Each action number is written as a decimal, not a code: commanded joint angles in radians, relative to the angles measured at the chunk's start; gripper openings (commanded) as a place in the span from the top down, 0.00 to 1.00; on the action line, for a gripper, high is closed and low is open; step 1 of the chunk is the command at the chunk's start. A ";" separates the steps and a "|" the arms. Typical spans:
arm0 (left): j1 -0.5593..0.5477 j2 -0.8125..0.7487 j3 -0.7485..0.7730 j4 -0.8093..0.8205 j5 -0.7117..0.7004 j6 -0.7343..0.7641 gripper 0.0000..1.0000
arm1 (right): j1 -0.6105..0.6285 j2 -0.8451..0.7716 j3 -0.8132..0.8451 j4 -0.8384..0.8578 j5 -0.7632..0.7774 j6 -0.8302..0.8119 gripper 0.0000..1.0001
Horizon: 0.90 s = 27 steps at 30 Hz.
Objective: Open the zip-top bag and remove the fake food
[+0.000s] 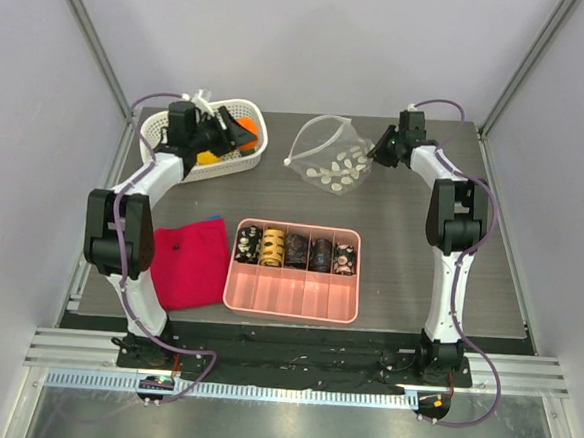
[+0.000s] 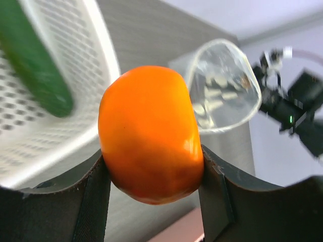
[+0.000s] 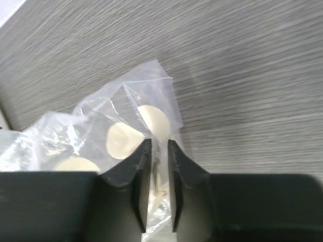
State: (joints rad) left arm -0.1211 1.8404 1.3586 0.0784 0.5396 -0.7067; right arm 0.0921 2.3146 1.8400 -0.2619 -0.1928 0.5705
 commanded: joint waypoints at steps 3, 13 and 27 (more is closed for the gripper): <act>0.118 0.100 0.141 0.049 -0.102 -0.092 1.00 | 0.000 -0.029 0.093 -0.039 0.038 -0.066 0.59; 0.161 0.375 0.488 -0.163 -0.248 -0.047 0.48 | 0.001 -0.182 0.045 -0.158 0.188 -0.152 0.33; 0.138 0.157 0.352 -0.273 -0.357 -0.013 0.00 | 0.086 -0.432 -0.146 -0.258 0.409 -0.152 0.00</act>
State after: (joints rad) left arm 0.0364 2.2093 1.8351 -0.1810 0.2272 -0.7456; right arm 0.1223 1.9839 1.7741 -0.4900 0.1215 0.4164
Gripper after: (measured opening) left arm 0.996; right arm 0.935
